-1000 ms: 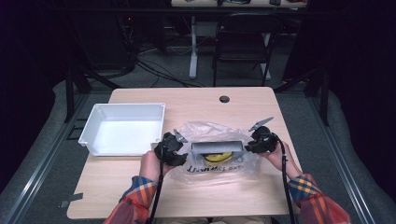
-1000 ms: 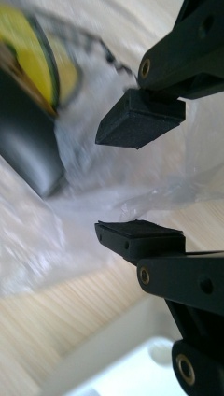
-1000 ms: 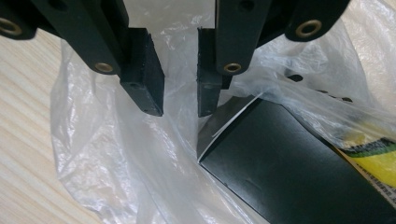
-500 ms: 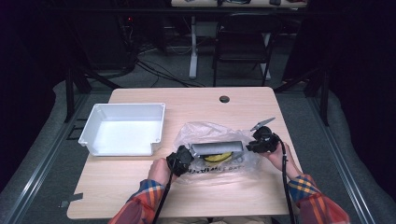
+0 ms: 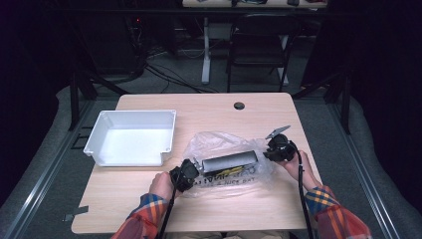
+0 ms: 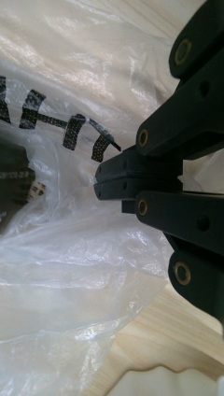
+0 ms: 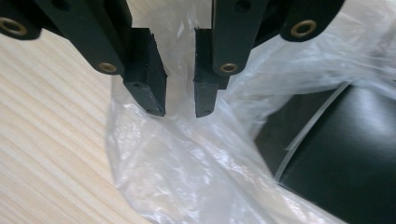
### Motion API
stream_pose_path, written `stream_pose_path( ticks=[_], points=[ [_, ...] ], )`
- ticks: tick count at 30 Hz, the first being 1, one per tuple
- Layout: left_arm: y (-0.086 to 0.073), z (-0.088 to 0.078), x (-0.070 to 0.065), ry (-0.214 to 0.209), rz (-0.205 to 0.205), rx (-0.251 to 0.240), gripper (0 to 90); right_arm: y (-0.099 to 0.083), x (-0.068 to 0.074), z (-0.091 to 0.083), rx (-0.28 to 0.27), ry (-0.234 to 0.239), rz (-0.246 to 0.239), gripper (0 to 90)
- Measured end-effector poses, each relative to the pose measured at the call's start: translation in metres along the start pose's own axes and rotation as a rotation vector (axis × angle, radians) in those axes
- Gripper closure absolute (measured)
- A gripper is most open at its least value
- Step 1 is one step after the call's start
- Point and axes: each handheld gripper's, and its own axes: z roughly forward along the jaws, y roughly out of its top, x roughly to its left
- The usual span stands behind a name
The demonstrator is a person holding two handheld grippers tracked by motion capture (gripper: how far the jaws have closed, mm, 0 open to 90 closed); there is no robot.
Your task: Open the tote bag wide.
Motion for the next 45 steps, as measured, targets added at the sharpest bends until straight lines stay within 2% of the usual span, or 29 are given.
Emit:
stream_pose_path(
  ticks=[2,6,8,12,13,16,18,19,21,25,31,33,36,40,42,44,45],
  points=[
    [-0.001,0.0,0.001,-0.007,-0.014,0.001,90.0,0.0,0.0,0.001,-0.008,-0.014,0.011,75.2],
    [-0.001,0.001,0.002,0.0,-0.01,0.011,90.0,0.001,0.001,0.005,0.0,-0.033,-0.001,80.6],
    [-0.002,0.001,0.003,-0.008,-0.015,0.011,90.0,0.001,0.002,0.008,-0.013,-0.035,0.015,82.6],
    [-0.004,-0.001,0.005,-0.035,-0.027,0.005,90.0,0.003,0.001,0.011,-0.007,-0.056,0.004,85.0],
    [-0.005,-0.001,0.007,-0.048,-0.026,0.003,89.9,0.003,0.002,0.012,-0.02,-0.068,0.009,85.8],
    [-0.007,-0.003,0.008,-0.064,-0.034,0.008,88.9,0.004,0.004,0.013,-0.021,-0.059,0.005,86.0],
    [-0.008,-0.005,0.009,-0.07,-0.037,0.0,84.4,0.004,0.005,0.013,-0.033,-0.041,0.009,85.2],
    [-0.008,-0.007,0.01,-0.076,-0.041,0.0,77.4,0.005,0.004,0.011,-0.029,-0.034,-0.005,84.2],
    [-0.008,-0.01,0.011,-0.084,-0.04,-0.012,72.1,0.005,0.003,0.006,-0.045,-0.023,-0.003,82.7],
    [-0.005,-0.027,0.016,-0.109,-0.069,-0.078,58.0,0.007,0.002,-0.01,-0.068,0.009,0.002,76.8],
    [0.001,-0.041,0.017,-0.111,-0.095,-0.149,44.0,0.007,0.002,-0.027,-0.098,0.049,0.001,67.2],
    [0.004,-0.046,0.018,-0.112,-0.079,-0.153,40.7,0.008,0.002,-0.033,-0.108,0.067,0.004,62.8],
    [0.008,-0.054,0.019,-0.107,-0.065,-0.187,39.6,0.009,0.002,-0.04,-0.121,0.091,0.002,55.9],
    [0.014,-0.061,0.024,-0.101,-0.054,-0.206,35.0,0.01,0.002,-0.05,-0.108,0.124,-0.008,48.4],
    [0.018,-0.063,0.026,-0.111,-0.041,-0.203,30.6,0.009,0.002,-0.055,-0.106,0.123,-0.005,43.3],
    [0.023,-0.064,0.027,-0.126,-0.028,-0.206,27.9,0.008,0.001,-0.06,-0.107,0.147,-0.006,37.7],
    [0.025,-0.063,0.028,-0.131,-0.019,-0.209,26.1,0.008,0.001,-0.061,-0.103,0.141,-0.007,34.9]
  ],
)
